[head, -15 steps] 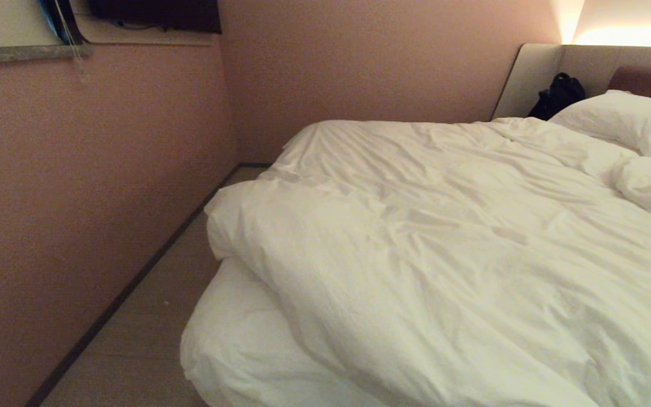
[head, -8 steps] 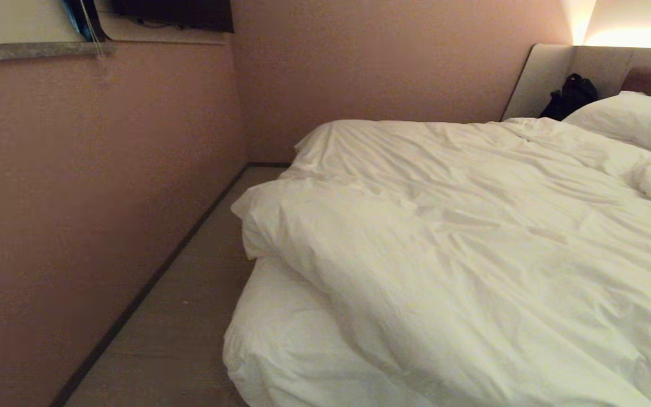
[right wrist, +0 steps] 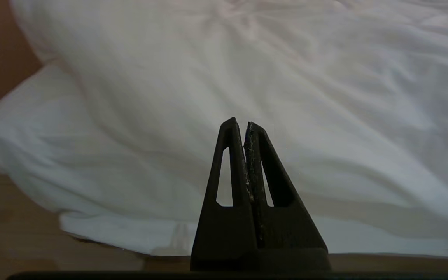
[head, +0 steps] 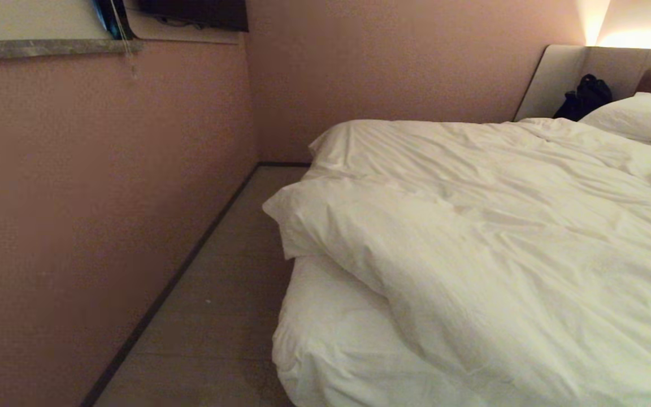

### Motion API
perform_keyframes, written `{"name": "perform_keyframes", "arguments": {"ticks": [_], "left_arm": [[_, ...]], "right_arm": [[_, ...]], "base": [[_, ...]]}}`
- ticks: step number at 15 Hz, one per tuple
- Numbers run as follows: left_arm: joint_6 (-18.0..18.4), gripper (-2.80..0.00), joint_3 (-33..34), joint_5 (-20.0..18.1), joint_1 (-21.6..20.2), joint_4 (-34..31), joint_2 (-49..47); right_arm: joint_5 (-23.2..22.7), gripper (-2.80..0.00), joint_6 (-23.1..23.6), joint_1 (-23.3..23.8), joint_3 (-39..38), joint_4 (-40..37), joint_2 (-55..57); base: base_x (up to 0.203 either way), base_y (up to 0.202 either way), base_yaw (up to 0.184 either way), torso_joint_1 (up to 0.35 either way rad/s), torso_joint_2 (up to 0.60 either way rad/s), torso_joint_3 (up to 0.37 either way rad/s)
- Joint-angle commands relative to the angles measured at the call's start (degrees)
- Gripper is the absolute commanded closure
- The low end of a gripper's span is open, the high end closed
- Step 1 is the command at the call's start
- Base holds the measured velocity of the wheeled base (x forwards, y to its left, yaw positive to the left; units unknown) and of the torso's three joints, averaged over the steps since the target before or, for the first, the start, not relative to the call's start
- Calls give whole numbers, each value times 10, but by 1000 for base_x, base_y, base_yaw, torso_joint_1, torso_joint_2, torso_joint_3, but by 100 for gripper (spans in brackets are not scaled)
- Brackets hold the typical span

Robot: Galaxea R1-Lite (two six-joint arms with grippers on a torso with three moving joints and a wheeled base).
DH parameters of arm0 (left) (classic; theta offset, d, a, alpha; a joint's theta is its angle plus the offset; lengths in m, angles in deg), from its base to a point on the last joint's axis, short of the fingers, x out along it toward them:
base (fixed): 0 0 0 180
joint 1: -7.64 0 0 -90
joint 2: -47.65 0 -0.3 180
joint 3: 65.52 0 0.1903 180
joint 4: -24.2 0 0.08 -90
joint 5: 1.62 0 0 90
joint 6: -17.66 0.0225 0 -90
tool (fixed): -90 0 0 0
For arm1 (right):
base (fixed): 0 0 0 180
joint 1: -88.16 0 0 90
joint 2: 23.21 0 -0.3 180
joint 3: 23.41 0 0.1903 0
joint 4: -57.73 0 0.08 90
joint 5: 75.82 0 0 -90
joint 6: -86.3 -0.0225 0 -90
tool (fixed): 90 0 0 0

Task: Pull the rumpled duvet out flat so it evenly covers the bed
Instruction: Hold the folded corner of the quilt

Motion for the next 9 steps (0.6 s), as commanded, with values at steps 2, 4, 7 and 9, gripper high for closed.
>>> {"name": "perform_keyframes", "arguments": {"ticks": [2,4,7,9], "left_arm": [[-1,0,0,0,0,0,0],[-1,0,0,0,0,0,0],[0,0,0,0,0,0,0],[0,0,0,0,0,0,0]], "right_arm": [[0,0,0,0,0,0,0],[0,0,0,0,0,0,0],[0,0,0,0,0,0,0],[0,0,0,0,0,0,0]], "base": [[0,196,1,1,5,3],[0,188,0,3,2,4],[0,77,0,2,4,2],[0,0,0,0,0,0]]}}
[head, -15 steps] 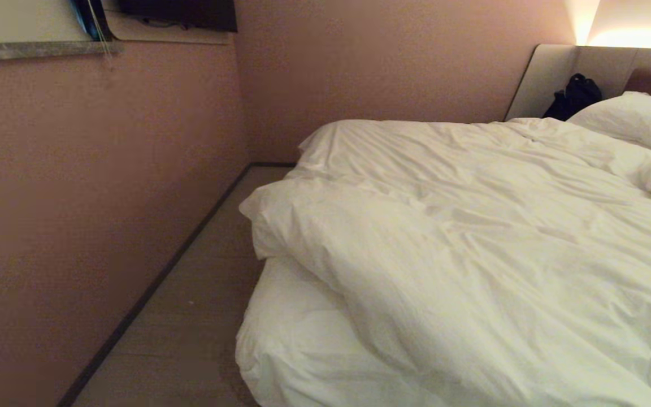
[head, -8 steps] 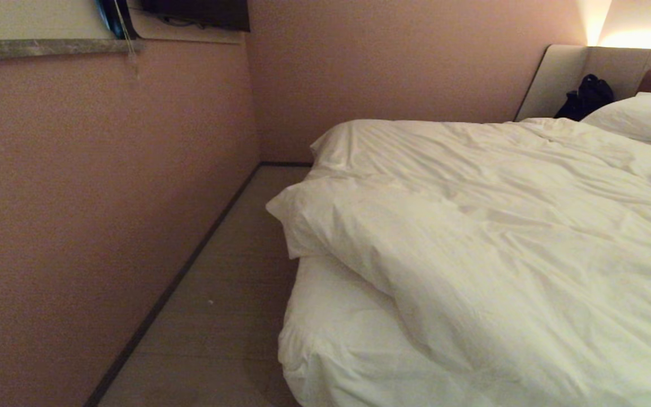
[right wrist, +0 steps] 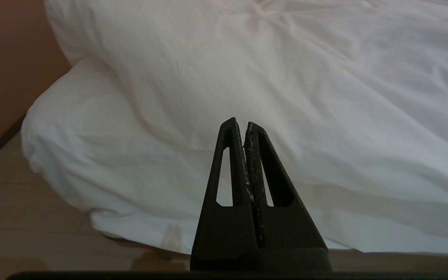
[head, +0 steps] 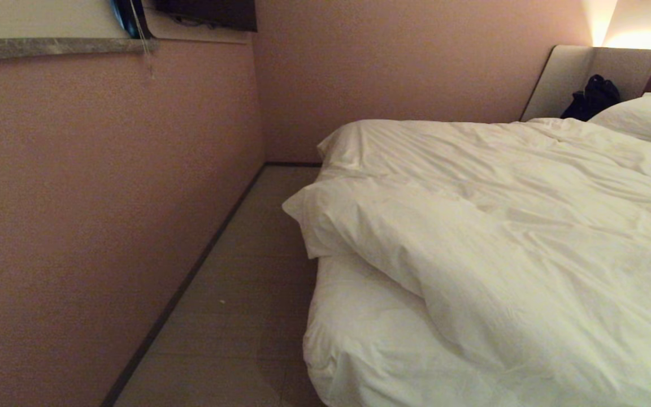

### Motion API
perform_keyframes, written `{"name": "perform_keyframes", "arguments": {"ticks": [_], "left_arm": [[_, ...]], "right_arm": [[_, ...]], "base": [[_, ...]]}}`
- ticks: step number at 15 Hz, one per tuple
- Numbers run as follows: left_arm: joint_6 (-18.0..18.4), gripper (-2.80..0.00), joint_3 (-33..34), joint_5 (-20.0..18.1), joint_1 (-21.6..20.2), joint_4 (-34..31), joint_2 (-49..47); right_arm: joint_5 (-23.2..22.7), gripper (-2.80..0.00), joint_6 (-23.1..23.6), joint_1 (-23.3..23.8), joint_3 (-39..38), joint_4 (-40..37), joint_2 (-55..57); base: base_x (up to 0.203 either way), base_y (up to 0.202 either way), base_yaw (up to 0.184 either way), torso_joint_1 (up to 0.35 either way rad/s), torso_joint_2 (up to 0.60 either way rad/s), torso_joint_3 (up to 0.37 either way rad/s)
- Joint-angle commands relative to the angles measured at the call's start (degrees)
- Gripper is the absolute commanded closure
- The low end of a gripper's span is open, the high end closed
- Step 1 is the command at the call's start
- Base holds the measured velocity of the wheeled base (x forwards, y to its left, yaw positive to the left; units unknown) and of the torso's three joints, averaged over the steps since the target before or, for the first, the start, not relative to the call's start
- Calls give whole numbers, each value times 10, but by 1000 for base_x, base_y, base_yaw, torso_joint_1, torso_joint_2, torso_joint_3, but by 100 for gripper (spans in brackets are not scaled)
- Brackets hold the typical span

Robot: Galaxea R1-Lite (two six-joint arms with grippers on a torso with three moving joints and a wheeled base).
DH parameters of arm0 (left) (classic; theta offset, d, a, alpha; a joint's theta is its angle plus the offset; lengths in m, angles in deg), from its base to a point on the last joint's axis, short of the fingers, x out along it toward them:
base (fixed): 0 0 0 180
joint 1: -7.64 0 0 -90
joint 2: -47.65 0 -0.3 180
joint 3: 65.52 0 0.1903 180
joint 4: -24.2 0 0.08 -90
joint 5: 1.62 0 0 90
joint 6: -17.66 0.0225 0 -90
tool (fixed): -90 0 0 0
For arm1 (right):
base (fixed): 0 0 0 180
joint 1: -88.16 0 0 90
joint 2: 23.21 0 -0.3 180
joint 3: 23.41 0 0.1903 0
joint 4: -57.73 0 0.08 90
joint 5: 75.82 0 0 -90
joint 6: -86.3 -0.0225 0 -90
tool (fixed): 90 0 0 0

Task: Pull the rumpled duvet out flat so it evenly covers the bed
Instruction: Hold the folded corner of the quilt

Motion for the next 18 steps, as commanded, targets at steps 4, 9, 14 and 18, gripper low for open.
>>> {"name": "perform_keyframes", "arguments": {"ticks": [4,9,14,18], "left_arm": [[0,0,0,0,0,0,0],[0,0,0,0,0,0,0],[0,0,0,0,0,0,0],[0,0,0,0,0,0,0]], "right_arm": [[0,0,0,0,0,0,0],[0,0,2,0,0,0,1],[0,0,2,0,0,1,0],[1,0,-3,0,0,1,0]], "base": [[0,0,0,0,0,0],[0,0,0,0,0,0],[0,0,0,0,0,0],[0,0,0,0,0,0]]}}
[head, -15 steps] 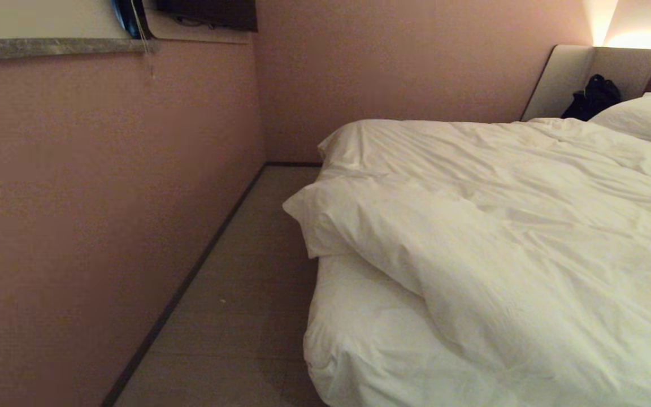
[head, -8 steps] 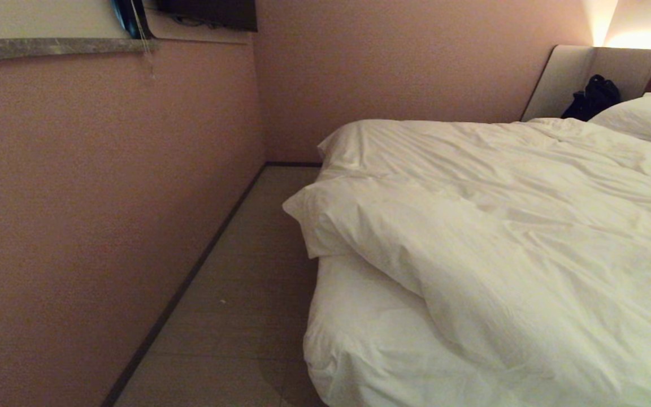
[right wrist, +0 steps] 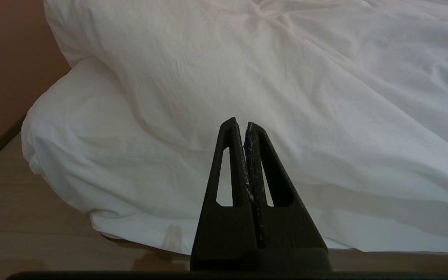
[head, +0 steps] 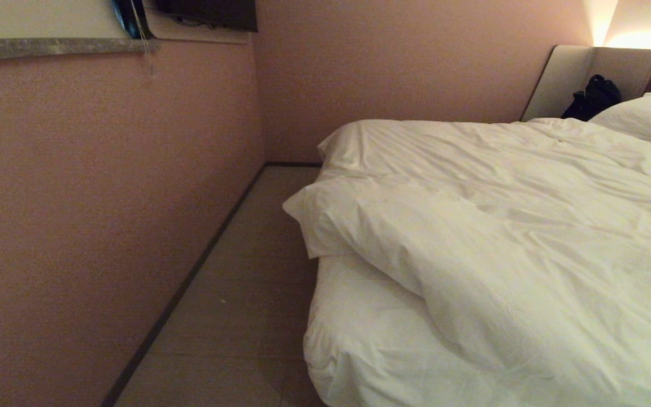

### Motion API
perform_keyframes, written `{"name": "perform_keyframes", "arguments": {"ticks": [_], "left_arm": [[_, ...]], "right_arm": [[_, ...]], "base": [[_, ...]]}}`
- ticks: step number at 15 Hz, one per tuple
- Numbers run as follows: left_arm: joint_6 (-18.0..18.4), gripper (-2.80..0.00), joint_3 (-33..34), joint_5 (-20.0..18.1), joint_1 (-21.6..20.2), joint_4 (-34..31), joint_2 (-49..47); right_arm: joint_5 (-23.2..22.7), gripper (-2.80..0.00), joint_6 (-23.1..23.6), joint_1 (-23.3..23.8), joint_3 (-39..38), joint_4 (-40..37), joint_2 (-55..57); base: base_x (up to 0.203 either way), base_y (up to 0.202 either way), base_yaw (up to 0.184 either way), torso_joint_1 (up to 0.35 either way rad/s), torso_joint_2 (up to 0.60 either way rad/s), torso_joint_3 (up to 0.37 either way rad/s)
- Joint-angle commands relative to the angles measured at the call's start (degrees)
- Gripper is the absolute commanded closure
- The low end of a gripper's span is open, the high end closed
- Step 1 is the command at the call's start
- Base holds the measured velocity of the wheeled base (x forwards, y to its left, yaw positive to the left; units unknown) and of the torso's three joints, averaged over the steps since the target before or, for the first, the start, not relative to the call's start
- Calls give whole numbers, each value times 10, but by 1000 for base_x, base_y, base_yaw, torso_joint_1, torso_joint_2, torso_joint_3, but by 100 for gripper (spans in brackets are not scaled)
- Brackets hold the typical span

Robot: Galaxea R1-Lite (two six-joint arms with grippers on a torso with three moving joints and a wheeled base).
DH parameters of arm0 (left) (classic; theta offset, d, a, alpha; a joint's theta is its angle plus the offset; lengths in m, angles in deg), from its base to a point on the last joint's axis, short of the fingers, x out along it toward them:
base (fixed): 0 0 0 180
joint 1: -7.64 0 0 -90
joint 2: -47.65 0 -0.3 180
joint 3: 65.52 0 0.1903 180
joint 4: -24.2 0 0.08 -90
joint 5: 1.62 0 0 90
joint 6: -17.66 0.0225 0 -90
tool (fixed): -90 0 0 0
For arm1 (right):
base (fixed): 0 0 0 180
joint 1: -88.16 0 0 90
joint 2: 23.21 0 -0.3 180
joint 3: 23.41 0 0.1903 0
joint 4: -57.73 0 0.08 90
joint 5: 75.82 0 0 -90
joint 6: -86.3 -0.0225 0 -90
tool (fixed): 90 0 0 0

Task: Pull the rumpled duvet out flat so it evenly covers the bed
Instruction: Hold the folded corner of the quilt

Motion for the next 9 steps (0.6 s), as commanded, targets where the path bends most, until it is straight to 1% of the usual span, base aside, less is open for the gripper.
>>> {"name": "perform_keyframes", "arguments": {"ticks": [1,4,5,7,9], "left_arm": [[0,0,0,0,0,0,0],[0,0,0,0,0,0,0],[0,0,0,0,0,0,0],[0,0,0,0,0,0,0],[0,0,0,0,0,0,0]], "right_arm": [[0,0,0,0,0,0,0],[1,0,11,0,6,-10,1],[-2,0,18,0,18,-23,3],[-18,0,21,0,78,-61,28],[-40,0,21,0,130,-77,90]], "base": [[0,0,0,0,0,0],[0,0,0,0,0,0],[0,0,0,0,0,0],[0,0,0,0,0,0],[0,0,0,0,0,0]]}}
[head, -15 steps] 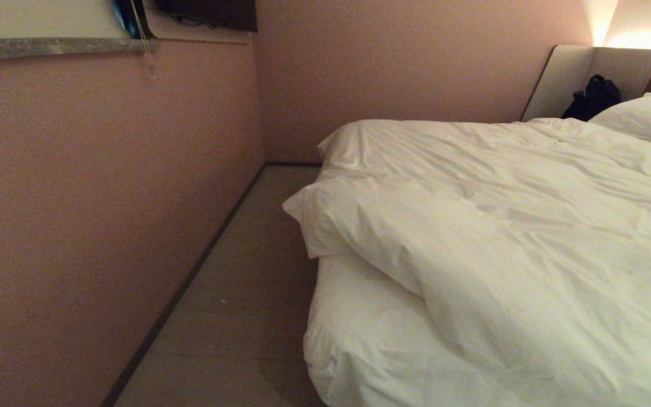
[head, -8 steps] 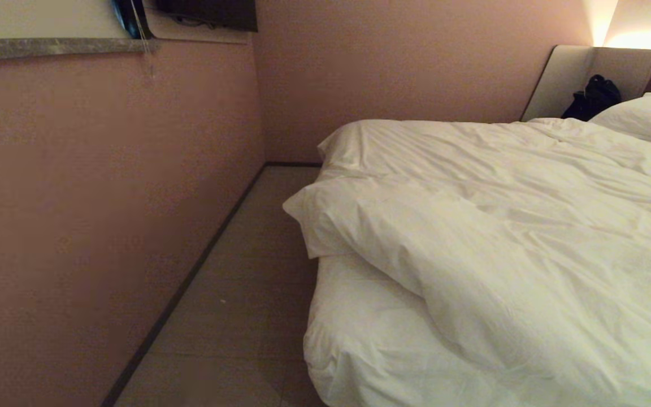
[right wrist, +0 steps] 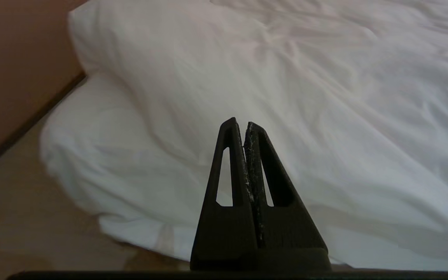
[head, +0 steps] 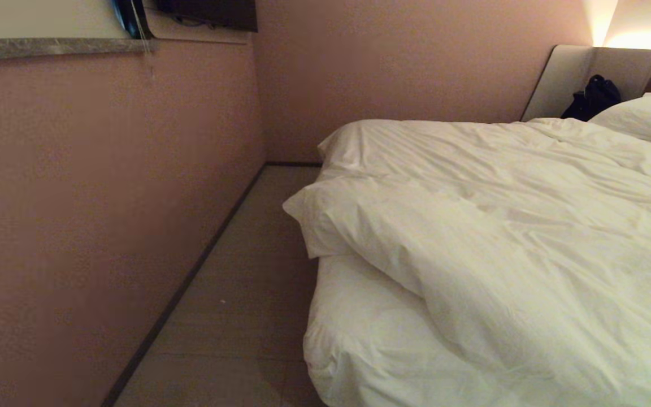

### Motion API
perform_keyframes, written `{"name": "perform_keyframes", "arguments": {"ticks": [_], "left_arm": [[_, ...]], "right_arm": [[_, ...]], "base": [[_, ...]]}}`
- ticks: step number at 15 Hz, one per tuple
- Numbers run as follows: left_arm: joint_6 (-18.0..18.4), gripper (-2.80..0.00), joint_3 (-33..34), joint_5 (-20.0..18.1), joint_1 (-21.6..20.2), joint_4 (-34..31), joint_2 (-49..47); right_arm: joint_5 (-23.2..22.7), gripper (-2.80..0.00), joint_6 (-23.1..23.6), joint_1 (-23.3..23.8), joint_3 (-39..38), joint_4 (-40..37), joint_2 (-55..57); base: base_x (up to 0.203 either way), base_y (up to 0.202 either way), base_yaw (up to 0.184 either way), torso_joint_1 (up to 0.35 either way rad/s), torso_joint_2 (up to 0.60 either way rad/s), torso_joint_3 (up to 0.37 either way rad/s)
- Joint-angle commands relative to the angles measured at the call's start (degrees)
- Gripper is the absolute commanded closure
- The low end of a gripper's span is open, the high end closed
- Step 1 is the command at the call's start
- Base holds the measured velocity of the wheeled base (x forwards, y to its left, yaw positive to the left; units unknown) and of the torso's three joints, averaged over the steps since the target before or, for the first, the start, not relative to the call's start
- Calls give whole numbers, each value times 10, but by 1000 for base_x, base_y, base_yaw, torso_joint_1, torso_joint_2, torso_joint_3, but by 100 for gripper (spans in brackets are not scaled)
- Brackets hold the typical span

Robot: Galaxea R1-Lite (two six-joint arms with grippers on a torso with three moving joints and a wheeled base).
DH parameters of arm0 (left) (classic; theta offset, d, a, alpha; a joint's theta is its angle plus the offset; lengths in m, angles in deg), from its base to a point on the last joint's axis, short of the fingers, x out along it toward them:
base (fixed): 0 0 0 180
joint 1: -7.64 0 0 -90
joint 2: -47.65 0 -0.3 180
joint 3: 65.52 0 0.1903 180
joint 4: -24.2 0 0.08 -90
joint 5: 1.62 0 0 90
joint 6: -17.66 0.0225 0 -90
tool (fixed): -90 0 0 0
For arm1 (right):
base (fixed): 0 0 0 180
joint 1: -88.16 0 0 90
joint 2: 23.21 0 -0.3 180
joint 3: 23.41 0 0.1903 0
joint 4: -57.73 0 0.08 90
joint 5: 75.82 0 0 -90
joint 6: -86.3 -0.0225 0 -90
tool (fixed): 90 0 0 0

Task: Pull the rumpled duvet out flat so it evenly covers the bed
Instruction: Hold the folded corner of the quilt

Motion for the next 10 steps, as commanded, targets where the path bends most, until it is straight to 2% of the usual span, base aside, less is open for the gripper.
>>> {"name": "perform_keyframes", "arguments": {"ticks": [1,5,10], "left_arm": [[0,0,0,0,0,0,0],[0,0,0,0,0,0,0],[0,0,0,0,0,0,0]], "right_arm": [[-19,0,1,-1,39,-23,68],[-57,0,22,-5,82,-19,213],[-73,0,96,-7,108,75,479]], "base": [[0,0,0,0,0,0],[0,0,0,0,0,0],[0,0,0,0,0,0]]}}
